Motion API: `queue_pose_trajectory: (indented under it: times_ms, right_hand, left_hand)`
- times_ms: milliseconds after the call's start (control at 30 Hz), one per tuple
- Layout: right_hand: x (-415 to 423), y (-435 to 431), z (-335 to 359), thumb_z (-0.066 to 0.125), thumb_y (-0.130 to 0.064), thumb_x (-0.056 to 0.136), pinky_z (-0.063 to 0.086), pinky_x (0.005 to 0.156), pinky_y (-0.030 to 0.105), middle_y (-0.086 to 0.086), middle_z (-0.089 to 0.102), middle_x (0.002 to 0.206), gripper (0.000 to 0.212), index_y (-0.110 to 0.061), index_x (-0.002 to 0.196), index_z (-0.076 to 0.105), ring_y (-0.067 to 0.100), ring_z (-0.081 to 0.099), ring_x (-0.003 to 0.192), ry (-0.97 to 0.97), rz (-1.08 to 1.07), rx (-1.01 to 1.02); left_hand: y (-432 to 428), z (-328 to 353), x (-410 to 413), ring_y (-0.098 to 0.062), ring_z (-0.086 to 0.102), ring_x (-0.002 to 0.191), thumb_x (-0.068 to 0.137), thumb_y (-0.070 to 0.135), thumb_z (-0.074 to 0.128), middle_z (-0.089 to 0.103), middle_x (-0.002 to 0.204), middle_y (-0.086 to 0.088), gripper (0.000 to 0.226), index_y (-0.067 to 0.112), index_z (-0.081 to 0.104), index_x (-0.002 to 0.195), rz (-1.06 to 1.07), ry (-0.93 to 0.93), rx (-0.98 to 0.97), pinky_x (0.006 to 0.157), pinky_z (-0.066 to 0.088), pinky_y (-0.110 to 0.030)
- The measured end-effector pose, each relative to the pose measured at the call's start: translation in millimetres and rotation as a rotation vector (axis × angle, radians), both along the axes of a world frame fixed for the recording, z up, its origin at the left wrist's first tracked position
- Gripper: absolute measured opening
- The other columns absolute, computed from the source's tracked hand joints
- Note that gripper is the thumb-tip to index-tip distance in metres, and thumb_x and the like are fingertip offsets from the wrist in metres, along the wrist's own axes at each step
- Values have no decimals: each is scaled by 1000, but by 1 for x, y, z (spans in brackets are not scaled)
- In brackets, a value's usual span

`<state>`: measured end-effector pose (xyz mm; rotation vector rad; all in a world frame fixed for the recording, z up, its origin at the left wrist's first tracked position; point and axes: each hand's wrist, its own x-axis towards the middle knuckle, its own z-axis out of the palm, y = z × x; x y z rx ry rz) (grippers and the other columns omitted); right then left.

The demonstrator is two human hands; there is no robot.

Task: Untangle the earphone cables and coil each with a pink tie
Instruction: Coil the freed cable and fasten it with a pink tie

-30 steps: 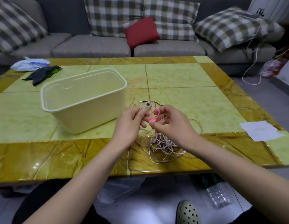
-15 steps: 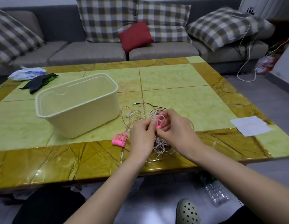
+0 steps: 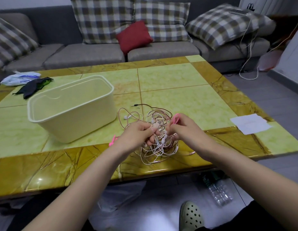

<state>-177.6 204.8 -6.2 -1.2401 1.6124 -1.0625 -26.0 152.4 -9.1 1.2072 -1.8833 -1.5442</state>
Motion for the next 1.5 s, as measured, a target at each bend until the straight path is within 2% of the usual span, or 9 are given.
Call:
queue_pose_trajectory:
  times_ms: [167, 300, 400, 667, 967, 1100, 1267, 1367, 1500]
  right_hand:
    - [9, 0, 12, 36, 2, 89, 42, 61, 29, 0, 51, 75, 23, -19, 84, 45, 18, 51, 75, -106, 74, -21]
    - [5, 4, 21, 37, -9, 95, 37, 61, 21, -5, 51, 88, 25, -23, 111, 50, 10, 46, 70, 260, 218, -115]
    - [2, 1, 29, 54, -18, 90, 36, 71, 14, -9, 43, 112, 43, -25, 132, 45, 3, 45, 93, 477, 364, -134]
    - [2, -16, 42, 56, -40, 91, 26, 50, 24, 3, 52, 64, 32, -13, 73, 58, 11, 39, 54, 655, 308, -232]
    - [3, -21, 28, 50, -48, 91, 33, 56, 27, 0, 57, 67, 39, -14, 86, 68, 11, 44, 58, 527, 215, -152]
    - [6, -18, 25, 50, -48, 91, 25, 49, 20, -6, 45, 58, 40, -15, 68, 52, 8, 37, 53, 521, 240, -141]
    - [6, -19, 24, 47, -36, 96, 29, 51, 21, -1, 46, 65, 39, -1, 81, 57, 9, 37, 57, 566, 322, -144]
    - [5, -21, 25, 47, -32, 97, 30, 52, 19, -3, 46, 64, 36, -2, 81, 58, 7, 37, 57, 580, 328, -128]
    - [7, -22, 24, 48, -29, 97, 27, 49, 22, -3, 37, 58, 37, -7, 69, 49, 9, 32, 53, 571, 331, -93]
  left_hand:
    - [-5, 11, 3, -4, 44, 49, 97, 26, 48, 48, 55, 6, 29, 6, 68, 90, -142, -83, 21, 47, 34, -11]
    - [-5, 24, 2, -4, 43, 48, 95, 29, 49, 46, 56, 4, 26, 13, 64, 79, -224, -137, 18, 49, 34, -13]
    - [-8, 36, 5, -5, 42, 47, 93, 30, 51, 47, 53, 6, 32, 18, 58, 64, -286, -165, -3, 49, 34, -14]
    - [-26, 62, 16, -3, 43, 49, 96, 22, 48, 49, 57, 5, 23, 9, 66, 91, -268, -194, -60, 48, 36, -10]
    - [-23, 37, 14, 1, 42, 45, 96, 26, 49, 50, 55, 7, 31, 3, 70, 96, -123, -164, -237, 47, 35, -10]
    - [-19, 30, 12, -1, 42, 45, 95, 24, 51, 51, 57, 4, 31, -1, 68, 88, -104, -149, -256, 47, 37, -12]
    - [-14, 24, 11, 1, 42, 46, 98, 25, 44, 46, 57, 3, 27, 14, 68, 105, -154, -239, -333, 52, 41, -17]
    - [-11, 16, 12, -3, 49, 65, 101, 19, 37, 58, 79, 0, 26, 15, 58, 116, -239, -288, -354, 78, 50, -38]
    - [0, -1, 9, -20, 57, 103, 102, 26, 32, 62, 116, -2, 30, 14, 40, 127, -289, -477, -399, 90, 45, -33]
